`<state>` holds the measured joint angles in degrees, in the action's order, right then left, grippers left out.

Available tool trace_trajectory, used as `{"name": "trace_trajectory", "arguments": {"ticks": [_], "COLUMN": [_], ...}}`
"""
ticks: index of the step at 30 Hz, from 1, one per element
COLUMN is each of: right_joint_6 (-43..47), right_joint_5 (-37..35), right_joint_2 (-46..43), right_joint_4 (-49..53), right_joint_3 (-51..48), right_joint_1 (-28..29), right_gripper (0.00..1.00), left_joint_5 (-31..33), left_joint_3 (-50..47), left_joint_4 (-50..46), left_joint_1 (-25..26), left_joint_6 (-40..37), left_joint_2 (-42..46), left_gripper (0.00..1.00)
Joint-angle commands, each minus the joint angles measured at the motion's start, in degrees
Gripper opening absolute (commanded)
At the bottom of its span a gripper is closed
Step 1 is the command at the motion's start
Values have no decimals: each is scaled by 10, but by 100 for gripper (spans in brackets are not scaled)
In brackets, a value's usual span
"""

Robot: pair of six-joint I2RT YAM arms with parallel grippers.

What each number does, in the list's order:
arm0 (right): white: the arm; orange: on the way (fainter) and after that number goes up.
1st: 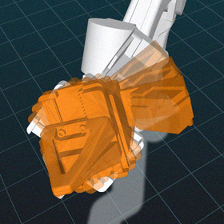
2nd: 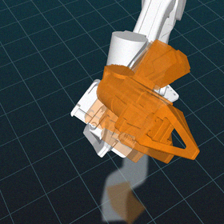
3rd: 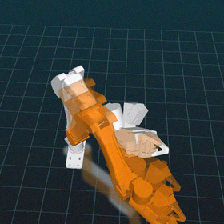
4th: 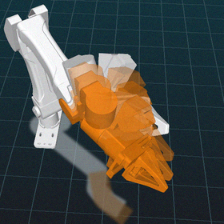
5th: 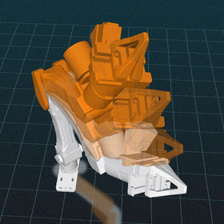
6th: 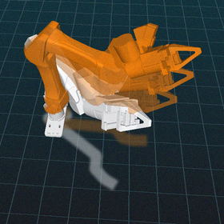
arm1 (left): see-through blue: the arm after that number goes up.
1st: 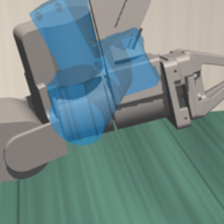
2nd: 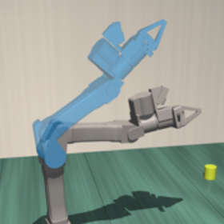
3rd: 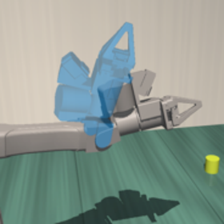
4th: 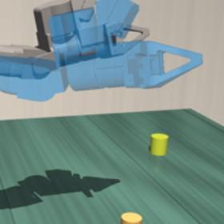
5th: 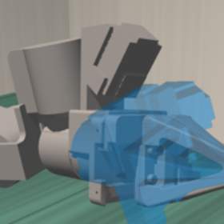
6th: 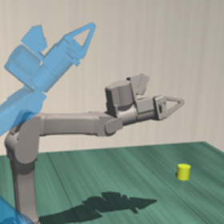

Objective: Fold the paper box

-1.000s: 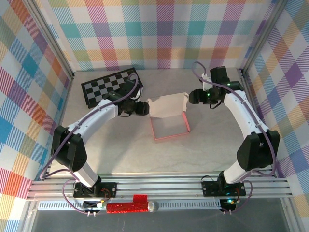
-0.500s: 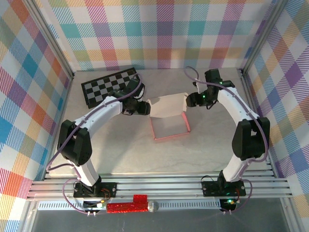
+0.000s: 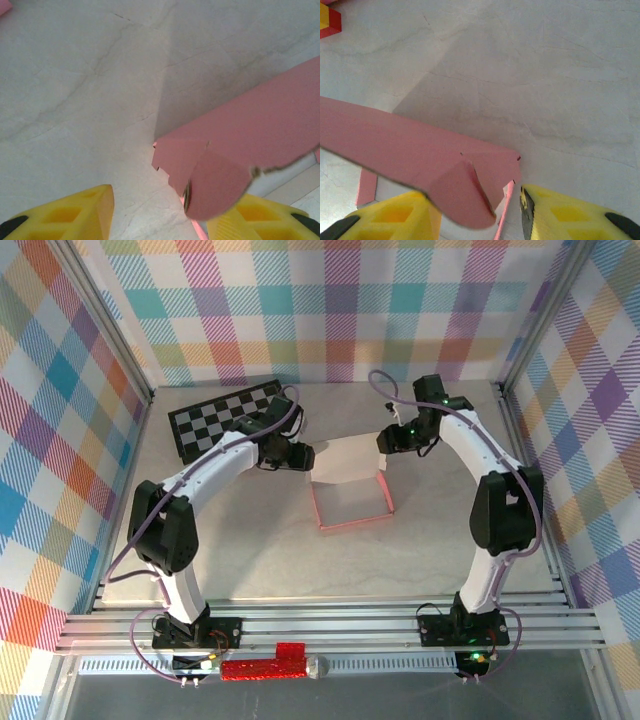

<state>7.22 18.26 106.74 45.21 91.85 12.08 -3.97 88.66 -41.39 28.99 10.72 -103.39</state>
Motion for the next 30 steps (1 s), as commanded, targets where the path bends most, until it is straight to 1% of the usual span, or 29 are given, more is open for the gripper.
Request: {"name": "trace_trajectory", "arguments": {"ticks": [1, 5, 8, 13, 22, 30], "right_joint_6": [15, 16, 19, 21, 23, 22], "right_joint_5": [23, 23, 16, 5, -19, -32], "right_joint_2": [10, 19, 23, 26, 29, 28], "right_joint_4": [13, 18, 20, 22, 26, 24], "right_joint_3": [22, 33, 37, 38, 42, 45], "right_joint_1": [4, 7, 9, 14, 25, 30], "right_gripper": [42, 36, 28, 21, 11, 5], "left_joint_5": [-9, -9, -10, -14, -17, -3], "left_joint_3": [21, 27, 35, 50, 57, 54], "left_joint_4": [-16, -12, -12, -12, -10, -8], "left_joint_1": [-4, -4, -4, -4, -4, -4], "left_joint_6": [-14, -15, -16, -15, -13, -16], "left_joint_2": [-17, -25, -34, -51, -61, -58], "left_gripper": [48, 45, 42, 39, 26, 18]}}
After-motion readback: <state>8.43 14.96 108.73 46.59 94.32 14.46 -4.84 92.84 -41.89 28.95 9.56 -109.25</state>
